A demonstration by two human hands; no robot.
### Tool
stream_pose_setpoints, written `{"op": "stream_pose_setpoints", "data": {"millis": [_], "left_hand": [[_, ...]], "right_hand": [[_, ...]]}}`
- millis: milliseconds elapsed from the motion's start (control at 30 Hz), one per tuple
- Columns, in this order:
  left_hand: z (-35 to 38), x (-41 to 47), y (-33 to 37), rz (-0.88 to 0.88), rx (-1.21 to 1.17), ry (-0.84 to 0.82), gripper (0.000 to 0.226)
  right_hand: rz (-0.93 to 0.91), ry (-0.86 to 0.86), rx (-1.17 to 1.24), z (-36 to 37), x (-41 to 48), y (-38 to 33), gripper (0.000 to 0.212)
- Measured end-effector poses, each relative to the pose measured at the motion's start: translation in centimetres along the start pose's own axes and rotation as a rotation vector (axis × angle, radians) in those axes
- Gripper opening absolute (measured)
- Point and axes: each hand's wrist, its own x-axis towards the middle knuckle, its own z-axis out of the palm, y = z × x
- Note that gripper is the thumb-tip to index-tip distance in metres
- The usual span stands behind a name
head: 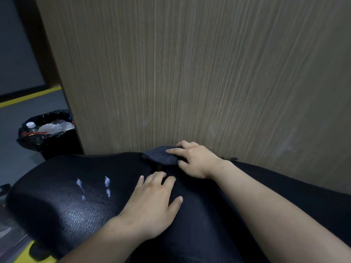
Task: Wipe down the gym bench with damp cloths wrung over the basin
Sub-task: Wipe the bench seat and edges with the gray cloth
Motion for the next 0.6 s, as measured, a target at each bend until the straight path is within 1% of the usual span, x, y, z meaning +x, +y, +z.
{"op": "stream_pose_setpoints", "data": {"millis": [167,333,467,600], "left_hand": [[0.3,0.5,0.8,0.000,-0.077,0.002,0.071],[0.4,1.3,2.6,-0.030,-0.107,-0.001,0.073],[0.7,1.9,4.5,-0.015,-0.097,0.015,0.071],[0.9,2.4,6.2,-0.001,-0.100,0.028,0.069]], "right_hand": [[0.131,-0.004,0.008,-0.5,0.3,1.4,0.052],[0.220,0.028,0.087,-0.6,-1.2,3.3,0.049],[0.259,0.005,0.009,-0.9,-1.7,3.7,0.050],[0.259,0.001,-0.046,-1.4,-2.3,3.8,0.049]]}}
